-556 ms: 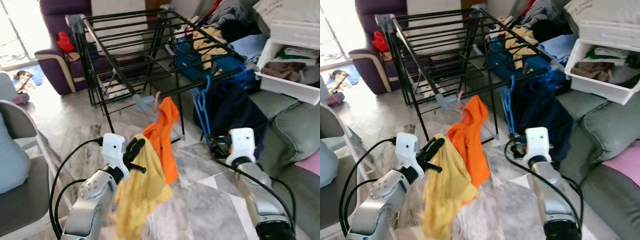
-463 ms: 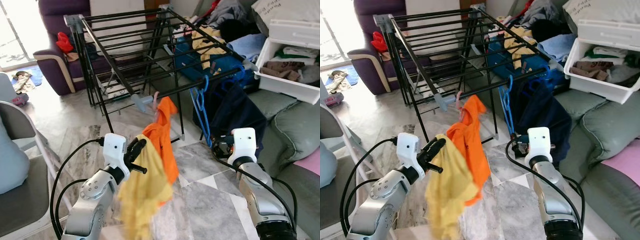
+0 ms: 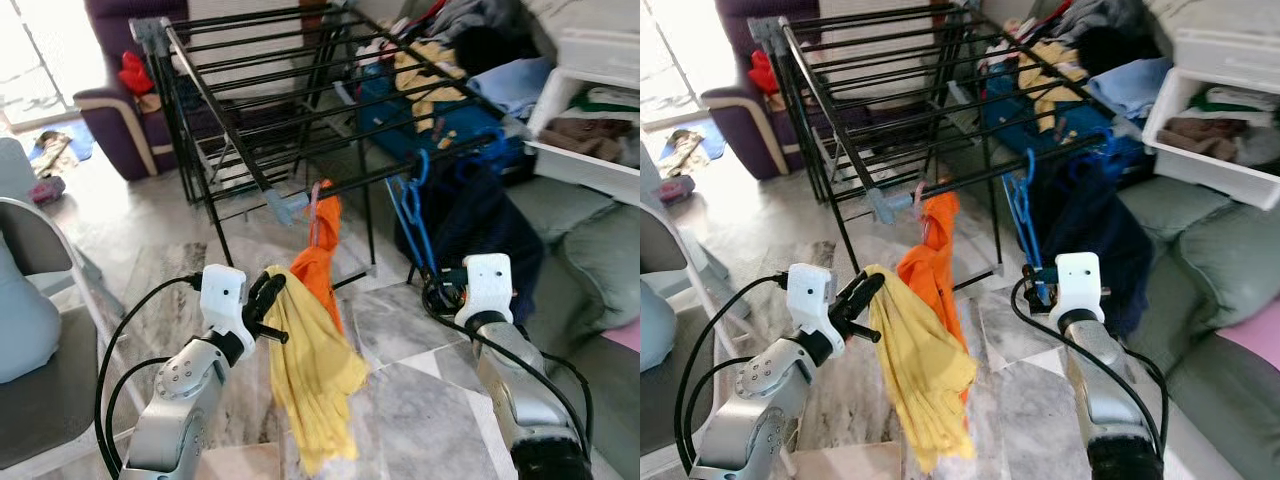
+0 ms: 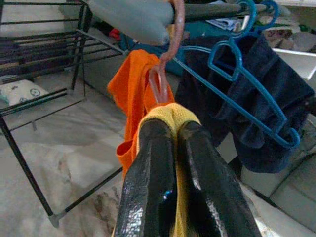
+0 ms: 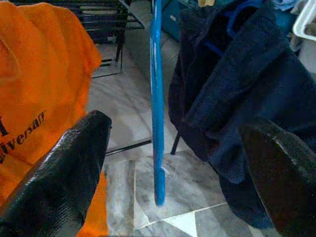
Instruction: Hang hanger
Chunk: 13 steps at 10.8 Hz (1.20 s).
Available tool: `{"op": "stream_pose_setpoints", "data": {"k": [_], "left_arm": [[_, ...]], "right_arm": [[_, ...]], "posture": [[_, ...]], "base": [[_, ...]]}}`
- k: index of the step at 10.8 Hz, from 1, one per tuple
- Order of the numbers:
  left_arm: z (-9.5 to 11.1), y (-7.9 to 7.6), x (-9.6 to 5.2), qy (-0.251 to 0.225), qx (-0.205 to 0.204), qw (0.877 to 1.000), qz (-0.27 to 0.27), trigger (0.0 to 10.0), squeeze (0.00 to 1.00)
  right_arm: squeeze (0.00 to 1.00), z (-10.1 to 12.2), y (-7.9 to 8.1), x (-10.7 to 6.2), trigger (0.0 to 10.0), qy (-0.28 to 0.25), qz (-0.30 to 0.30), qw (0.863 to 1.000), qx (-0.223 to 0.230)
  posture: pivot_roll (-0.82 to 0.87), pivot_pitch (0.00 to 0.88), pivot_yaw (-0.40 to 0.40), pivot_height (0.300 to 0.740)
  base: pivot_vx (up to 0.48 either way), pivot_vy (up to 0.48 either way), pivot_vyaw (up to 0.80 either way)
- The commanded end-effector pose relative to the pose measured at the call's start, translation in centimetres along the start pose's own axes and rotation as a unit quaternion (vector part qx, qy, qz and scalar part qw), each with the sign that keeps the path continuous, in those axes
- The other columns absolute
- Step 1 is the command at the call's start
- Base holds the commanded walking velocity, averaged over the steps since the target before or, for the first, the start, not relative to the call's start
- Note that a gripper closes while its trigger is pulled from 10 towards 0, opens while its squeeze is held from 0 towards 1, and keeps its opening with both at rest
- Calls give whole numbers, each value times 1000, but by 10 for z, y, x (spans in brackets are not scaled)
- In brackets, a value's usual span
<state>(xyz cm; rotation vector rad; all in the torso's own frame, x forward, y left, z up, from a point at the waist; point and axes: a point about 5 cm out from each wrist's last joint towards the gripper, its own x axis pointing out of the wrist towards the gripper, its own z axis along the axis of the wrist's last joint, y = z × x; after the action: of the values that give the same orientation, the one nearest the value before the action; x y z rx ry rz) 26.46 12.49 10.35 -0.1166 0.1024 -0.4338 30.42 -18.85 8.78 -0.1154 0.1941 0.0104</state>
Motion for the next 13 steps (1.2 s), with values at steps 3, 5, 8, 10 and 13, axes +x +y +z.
{"op": "stream_pose_setpoints", "data": {"k": [3, 5, 8, 10, 13], "left_arm": [[10, 1, 0, -21, 10, 1000, 2, 10000, 0], [9, 1, 1, -19, 9, 1000, 1, 10000, 0], [8, 0, 2, -14, 6, 1000, 2, 10000, 0], [7, -1, 2, -12, 8, 1000, 2, 10000, 0], [5, -1, 2, -6, 9, 1000, 4, 10000, 0]], "right_arm": [[0, 6, -9, 4, 10000, -6, -15, 1000, 4], [0, 3, -10, 5, 10000, 4, -14, 1000, 6], [0, 2, -10, 8, 10000, 10, -16, 1000, 1], [0, -2, -10, 9, 10000, 20, -14, 1000, 4], [0, -3, -3, 16, 10000, 27, 14, 999, 21]], "posture": [[-114, 0, 9, 740], [-115, 0, 9, 740], [-113, 0, 7, 740], [-114, 0, 5, 740], [-110, 0, 7, 740]], "base": [[368, 0, 0], [362, 0, 0], [80, 0, 0], [0, 0, 0], [0, 0, 0]]}}
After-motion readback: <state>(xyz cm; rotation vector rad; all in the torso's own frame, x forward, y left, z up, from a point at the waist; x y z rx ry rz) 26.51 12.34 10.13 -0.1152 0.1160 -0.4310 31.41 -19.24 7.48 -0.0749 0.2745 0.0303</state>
